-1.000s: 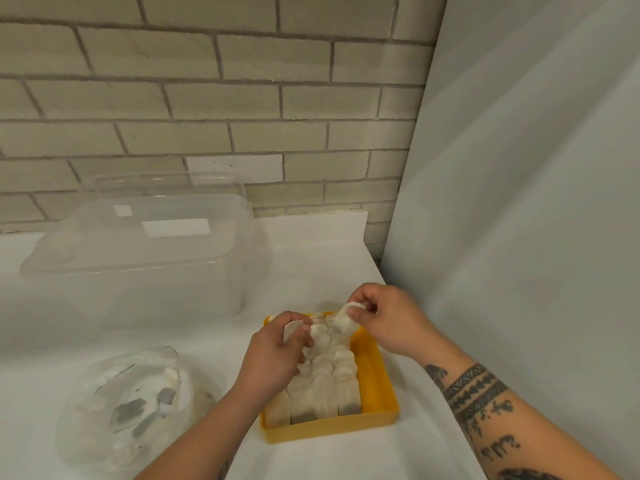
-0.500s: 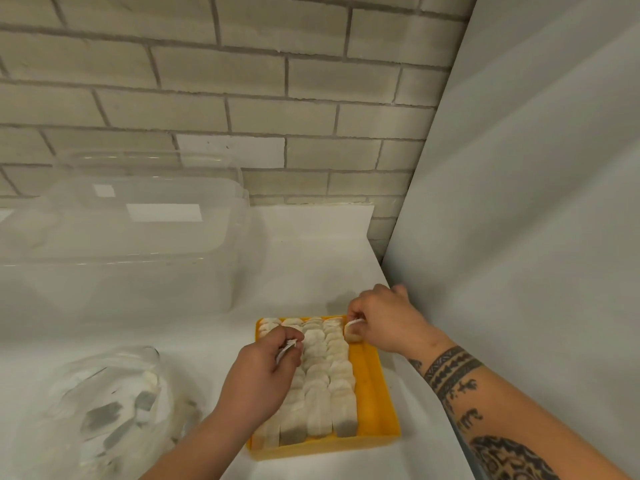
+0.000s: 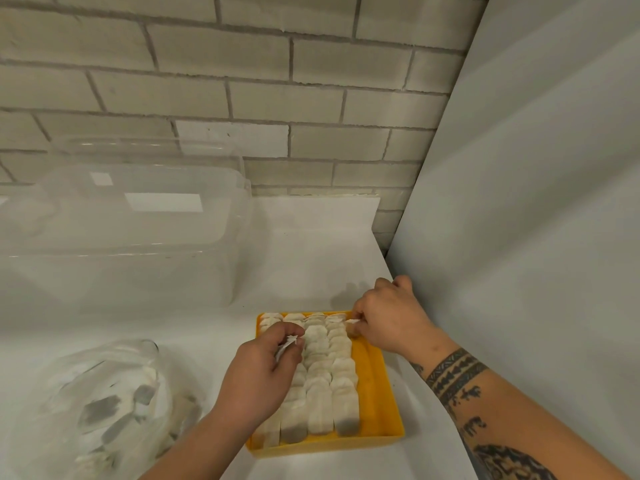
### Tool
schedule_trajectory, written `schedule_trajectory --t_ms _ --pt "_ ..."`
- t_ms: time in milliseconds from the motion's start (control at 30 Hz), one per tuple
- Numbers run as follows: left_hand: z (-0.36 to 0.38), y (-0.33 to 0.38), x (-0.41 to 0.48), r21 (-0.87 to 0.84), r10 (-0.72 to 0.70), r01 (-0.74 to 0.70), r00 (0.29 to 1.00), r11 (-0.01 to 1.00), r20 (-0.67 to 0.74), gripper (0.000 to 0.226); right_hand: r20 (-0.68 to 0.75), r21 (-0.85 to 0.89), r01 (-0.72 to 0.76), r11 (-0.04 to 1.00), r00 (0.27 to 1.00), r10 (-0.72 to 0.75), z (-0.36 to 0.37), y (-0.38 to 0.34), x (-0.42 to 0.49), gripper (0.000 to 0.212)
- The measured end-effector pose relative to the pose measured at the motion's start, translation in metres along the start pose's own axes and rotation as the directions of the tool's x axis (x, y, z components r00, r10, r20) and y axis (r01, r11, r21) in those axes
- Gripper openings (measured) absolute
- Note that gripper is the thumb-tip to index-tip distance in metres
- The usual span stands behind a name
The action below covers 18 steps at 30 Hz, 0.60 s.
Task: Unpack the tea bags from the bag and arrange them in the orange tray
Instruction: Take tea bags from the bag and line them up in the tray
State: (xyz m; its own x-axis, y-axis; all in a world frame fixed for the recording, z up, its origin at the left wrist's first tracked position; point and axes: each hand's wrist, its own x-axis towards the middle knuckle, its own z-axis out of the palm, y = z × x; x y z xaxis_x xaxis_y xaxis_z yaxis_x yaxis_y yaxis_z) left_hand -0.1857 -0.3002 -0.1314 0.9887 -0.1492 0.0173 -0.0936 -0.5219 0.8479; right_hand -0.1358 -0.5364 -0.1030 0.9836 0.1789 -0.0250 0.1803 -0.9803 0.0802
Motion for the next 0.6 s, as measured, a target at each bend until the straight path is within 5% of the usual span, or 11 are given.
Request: schedule_trajectory --t_ms 133,367,600 --pt "0.0 0.001 -0.001 -0.002 0.002 -0.002 1.0 1.0 0.003 0.016 -0.036 -0.035 -0.072 0.997 0.997 0.071 0.004 -0.006 0.0 0.029" --pt "-0.002 0.002 -0.002 -0.023 -0.025 0.025 1.0 0.999 0.014 0.021 -0.095 0.153 -0.097 0.983 0.989 0.113 0.01 -0.007 0.0 0.015" --pt "-0.015 0.016 -0.001 -0.261 -0.107 0.128 0.99 0.957 0.09 0.04 -0.042 0.378 -0.169 0.91 0.979 0.199 -0.002 -0.008 -0.007 0.02"
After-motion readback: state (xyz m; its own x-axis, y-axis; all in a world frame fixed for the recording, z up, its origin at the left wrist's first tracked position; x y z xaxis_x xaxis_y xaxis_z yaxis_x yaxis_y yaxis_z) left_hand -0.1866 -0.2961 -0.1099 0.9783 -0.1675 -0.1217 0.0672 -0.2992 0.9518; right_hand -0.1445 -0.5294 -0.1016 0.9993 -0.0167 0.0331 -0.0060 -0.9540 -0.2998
